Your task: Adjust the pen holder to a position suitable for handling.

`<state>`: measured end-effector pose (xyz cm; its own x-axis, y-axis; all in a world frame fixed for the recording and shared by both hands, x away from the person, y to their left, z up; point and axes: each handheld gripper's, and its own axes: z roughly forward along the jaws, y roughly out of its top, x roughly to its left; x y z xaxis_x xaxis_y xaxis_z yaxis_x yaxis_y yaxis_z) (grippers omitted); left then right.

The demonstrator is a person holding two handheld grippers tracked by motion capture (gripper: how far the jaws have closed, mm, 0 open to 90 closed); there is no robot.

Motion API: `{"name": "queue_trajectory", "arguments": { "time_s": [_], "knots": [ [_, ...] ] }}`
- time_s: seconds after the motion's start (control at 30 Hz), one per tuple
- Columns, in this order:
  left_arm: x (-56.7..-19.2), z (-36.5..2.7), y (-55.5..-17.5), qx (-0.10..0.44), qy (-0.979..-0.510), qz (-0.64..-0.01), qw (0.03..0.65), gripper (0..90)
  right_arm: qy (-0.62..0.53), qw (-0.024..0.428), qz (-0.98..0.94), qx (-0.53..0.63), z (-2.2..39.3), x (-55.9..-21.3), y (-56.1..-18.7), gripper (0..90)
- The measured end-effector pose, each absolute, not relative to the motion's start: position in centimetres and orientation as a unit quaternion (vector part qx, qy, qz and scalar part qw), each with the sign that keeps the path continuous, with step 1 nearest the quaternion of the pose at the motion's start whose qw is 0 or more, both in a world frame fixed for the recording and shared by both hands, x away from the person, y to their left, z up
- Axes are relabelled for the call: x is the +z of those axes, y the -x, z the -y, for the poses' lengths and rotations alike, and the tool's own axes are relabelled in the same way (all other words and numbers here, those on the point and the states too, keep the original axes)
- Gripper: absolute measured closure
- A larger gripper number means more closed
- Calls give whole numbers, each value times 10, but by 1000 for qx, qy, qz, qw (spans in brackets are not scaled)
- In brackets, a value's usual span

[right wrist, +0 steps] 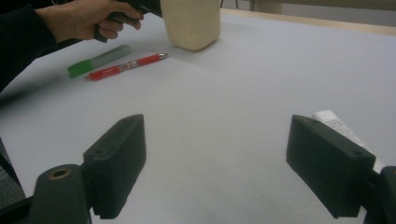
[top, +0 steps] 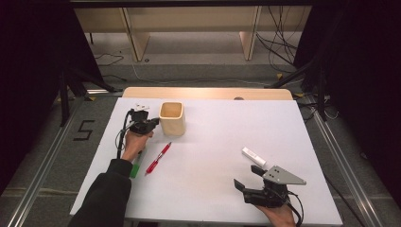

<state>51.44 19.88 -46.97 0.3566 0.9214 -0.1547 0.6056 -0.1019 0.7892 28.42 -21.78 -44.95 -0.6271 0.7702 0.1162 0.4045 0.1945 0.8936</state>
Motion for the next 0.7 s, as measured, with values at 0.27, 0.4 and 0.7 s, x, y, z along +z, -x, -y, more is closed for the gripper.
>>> {"name": "queue_trajectory", "arguments": {
  "time_s": [0.27, 0.4, 0.7],
  "knots": [
    [-472, -202, -519, 182, -717, -536, 407, 894, -390, 183, -752, 499, 217, -450, -284, 207],
    [-473, -201, -520, 178, -718, -536, 406, 894, -388, 185, -753, 499, 217, -449, -284, 207],
    [-472, -197, -521, 177, -722, -531, 406, 894, -387, 185, -752, 500, 217, -449, -284, 207]
  ]
}}
